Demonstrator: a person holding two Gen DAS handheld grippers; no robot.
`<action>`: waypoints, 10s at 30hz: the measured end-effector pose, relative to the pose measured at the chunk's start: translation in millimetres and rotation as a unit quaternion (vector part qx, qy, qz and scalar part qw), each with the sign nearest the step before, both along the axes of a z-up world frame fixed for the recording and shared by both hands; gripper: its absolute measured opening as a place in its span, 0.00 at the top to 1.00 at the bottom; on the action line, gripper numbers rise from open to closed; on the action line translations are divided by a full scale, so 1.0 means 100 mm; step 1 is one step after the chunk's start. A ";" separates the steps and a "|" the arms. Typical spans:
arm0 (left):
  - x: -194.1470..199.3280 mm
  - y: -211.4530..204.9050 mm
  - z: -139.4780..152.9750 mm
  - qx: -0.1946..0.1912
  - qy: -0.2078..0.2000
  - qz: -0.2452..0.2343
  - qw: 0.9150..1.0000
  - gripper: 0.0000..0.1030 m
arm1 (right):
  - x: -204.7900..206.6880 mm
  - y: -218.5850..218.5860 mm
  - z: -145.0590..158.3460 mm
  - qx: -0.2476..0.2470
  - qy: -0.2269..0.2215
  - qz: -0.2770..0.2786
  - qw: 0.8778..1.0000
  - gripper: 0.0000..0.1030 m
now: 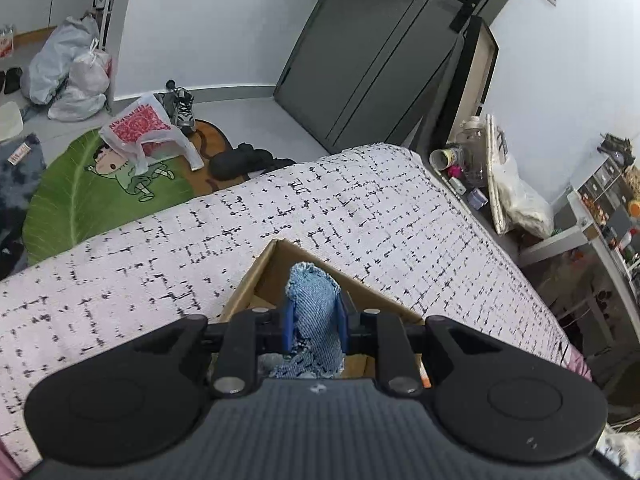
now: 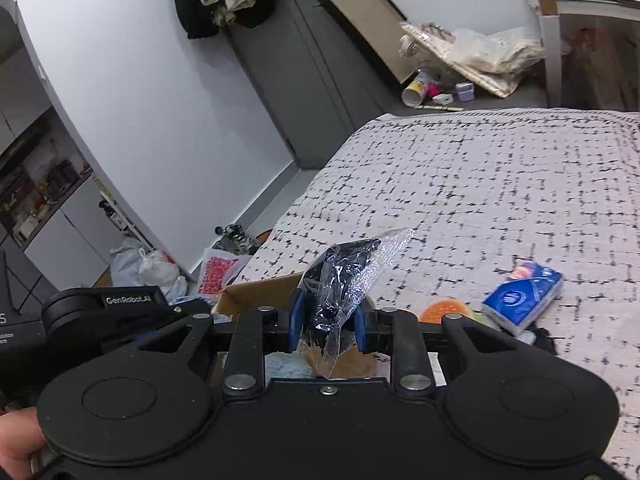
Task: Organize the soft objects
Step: 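Carry the denim heart to the box and release it with the left gripper, then reach the left gripper to the white plush beside the burger squishy, then carry the white plush into the box with the left gripper while the right gripper holds the black item, then release the white plush in the box with the left gripper while the right gripper drops the black item in, then reach the left gripper to the burger squishy while the right gripper grasps the blue tissue pack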
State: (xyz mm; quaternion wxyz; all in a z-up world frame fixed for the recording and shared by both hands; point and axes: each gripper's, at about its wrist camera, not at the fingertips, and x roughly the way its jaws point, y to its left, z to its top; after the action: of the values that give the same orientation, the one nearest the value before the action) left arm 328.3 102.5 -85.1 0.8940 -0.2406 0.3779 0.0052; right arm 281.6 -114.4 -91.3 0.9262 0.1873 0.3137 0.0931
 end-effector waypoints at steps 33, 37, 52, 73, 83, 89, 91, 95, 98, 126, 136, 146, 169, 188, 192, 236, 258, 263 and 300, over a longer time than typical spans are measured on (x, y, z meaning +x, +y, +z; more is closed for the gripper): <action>-0.06 -0.41 0.04 0.025 0.015 -0.032 0.999 0.22 | 0.02 -0.39 0.19 -0.038 0.043 0.011 0.998 0.40; -0.14 -0.56 0.09 0.040 0.009 -0.042 0.998 0.21 | -0.07 -0.58 0.25 -0.038 0.041 -0.003 0.998 0.35; -0.27 -1.08 0.13 0.087 -0.012 -0.079 0.993 0.21 | -0.29 -1.14 0.22 0.000 0.030 -0.043 0.999 0.20; -0.23 -1.78 -0.09 0.118 -0.015 -0.150 0.981 0.21 | -0.15 -1.65 -0.56 0.130 0.124 -0.104 0.978 0.25; -0.16 -1.96 -0.36 0.133 0.028 -0.163 0.977 0.24 | 0.05 -1.80 -0.99 0.193 0.178 -0.105 0.959 0.35; -0.16 -2.07 -0.52 0.161 0.041 -0.173 0.971 0.30 | 0.11 -1.85 -1.13 0.228 0.197 -0.100 0.948 0.37; -0.16 -2.11 -0.57 0.173 0.045 -0.178 0.968 0.36 | 0.12 -1.86 -1.16 0.229 0.201 -0.099 0.947 0.37; -0.13 -2.14 -0.68 0.184 0.062 -0.181 0.964 0.44 | 0.18 -1.84 -1.21 0.231 0.206 -0.094 0.946 0.41; -0.11 -2.16 -0.75 0.194 0.070 -0.180 0.962 0.46 | 0.25 -1.78 -1.25 0.228 0.209 -0.091 0.946 0.43; -0.34 -2.06 -0.49 0.167 0.034 -0.185 0.968 0.60 | -0.09 -1.62 -0.84 0.168 0.148 -0.097 0.970 0.83; -0.63 -1.78 -0.07 0.141 -0.007 -0.166 0.976 0.60 | -0.37 -1.48 -0.41 0.148 0.083 -0.083 0.982 0.83; -0.74 -1.44 0.16 0.117 -0.024 -0.140 0.983 0.60 | -0.49 -1.17 -0.17 0.124 0.043 -0.053 0.990 0.83; -0.29 -0.57 0.17 0.045 -0.002 -0.052 0.998 0.60 | -0.24 -0.55 0.06 0.084 -0.011 0.016 0.996 0.83; -0.14 -0.11 0.03 0.020 0.054 -0.021 0.998 0.59 | 0.20 -0.15 -0.16 0.076 0.012 0.046 0.996 0.83; -0.15 -0.10 0.01 0.014 0.058 -0.027 0.998 0.59 | 0.30 -0.09 -0.25 0.080 0.029 0.047 0.995 0.76; -0.31 -0.35 0.08 0.074 0.071 -0.044 0.994 0.38 | -0.03 -1.03 -0.02 0.041 0.097 -0.032 0.994 0.49; -0.21 -1.21 0.25 0.103 0.056 -0.086 0.989 0.38 | 0.04 -1.67 -0.47 0.154 0.108 -0.081 0.979 0.26; -0.07 -1.48 0.22 0.099 0.071 -0.104 0.987 0.38 | 0.11 -1.79 -0.66 0.194 0.122 -0.090 0.969 0.26; 0.48 -2.18 -0.74 0.086 0.134 -0.106 0.982 0.38 | 0.65 -2.07 -1.61 0.284 0.176 -0.138 0.932 0.83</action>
State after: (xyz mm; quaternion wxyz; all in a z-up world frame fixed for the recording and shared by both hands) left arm 375.9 -115.1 -158.8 0.8482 -0.1188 0.5156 -0.0252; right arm 346.3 -321.4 -252.5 0.7683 0.4973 0.4028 0.0149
